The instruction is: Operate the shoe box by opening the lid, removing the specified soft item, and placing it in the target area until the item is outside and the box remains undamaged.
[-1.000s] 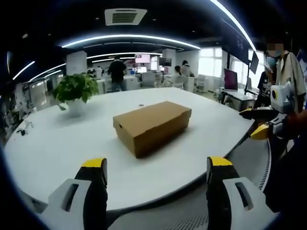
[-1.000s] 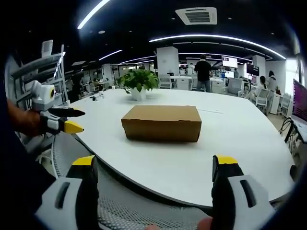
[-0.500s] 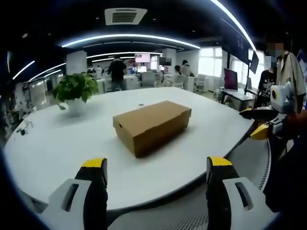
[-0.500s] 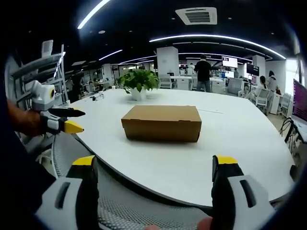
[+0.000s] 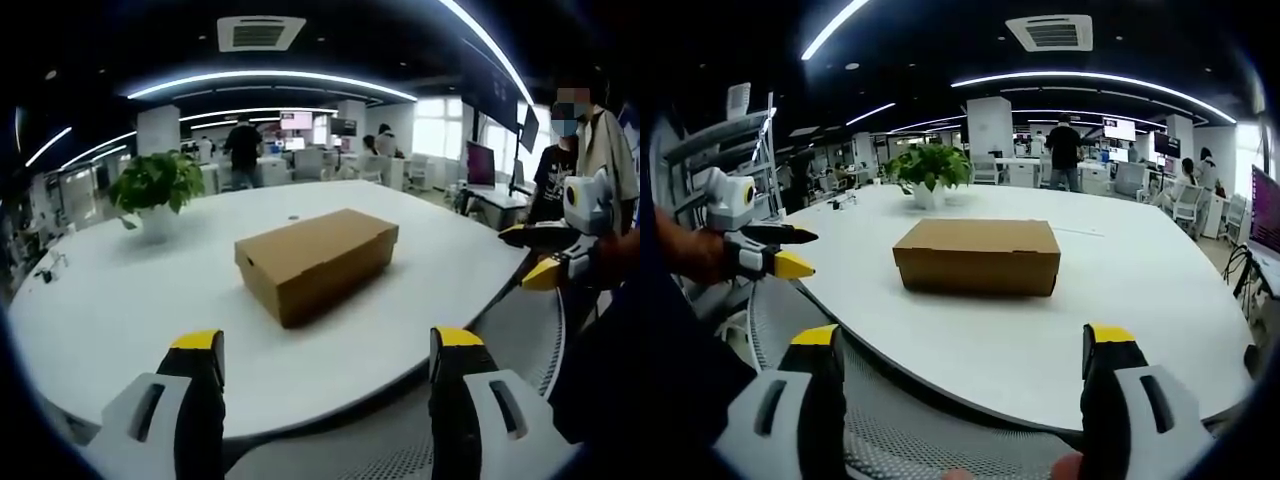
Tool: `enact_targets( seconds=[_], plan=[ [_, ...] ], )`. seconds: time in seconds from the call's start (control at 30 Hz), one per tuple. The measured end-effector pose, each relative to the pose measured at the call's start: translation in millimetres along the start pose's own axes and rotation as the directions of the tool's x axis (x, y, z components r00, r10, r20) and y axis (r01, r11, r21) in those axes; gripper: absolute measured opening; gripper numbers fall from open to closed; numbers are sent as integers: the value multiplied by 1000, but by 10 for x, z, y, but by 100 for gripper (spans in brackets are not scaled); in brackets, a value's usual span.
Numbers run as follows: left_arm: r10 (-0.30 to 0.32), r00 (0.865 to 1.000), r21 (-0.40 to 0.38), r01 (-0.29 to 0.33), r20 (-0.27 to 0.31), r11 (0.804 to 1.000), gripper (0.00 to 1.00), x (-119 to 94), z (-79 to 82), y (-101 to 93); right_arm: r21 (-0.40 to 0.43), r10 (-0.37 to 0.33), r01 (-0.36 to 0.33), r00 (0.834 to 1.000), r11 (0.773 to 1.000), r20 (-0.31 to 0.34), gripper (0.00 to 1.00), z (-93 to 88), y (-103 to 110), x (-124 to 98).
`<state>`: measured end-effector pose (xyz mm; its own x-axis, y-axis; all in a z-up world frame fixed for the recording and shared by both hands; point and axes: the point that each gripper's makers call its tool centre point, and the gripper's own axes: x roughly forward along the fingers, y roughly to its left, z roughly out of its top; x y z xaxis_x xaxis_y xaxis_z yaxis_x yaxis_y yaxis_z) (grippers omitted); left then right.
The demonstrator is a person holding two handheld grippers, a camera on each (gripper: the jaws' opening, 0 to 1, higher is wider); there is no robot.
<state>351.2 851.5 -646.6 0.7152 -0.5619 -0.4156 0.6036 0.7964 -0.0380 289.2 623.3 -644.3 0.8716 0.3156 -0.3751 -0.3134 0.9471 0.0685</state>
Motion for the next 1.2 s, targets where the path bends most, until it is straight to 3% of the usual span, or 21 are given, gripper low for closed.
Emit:
enact_targets(
  seconds=[1.2],
  plan=[
    [-13, 1000, 6, 14, -10, 1000, 86, 29, 11, -6, 5, 0, 0, 1000, 1000, -19, 94, -10, -4, 14]
  ],
)
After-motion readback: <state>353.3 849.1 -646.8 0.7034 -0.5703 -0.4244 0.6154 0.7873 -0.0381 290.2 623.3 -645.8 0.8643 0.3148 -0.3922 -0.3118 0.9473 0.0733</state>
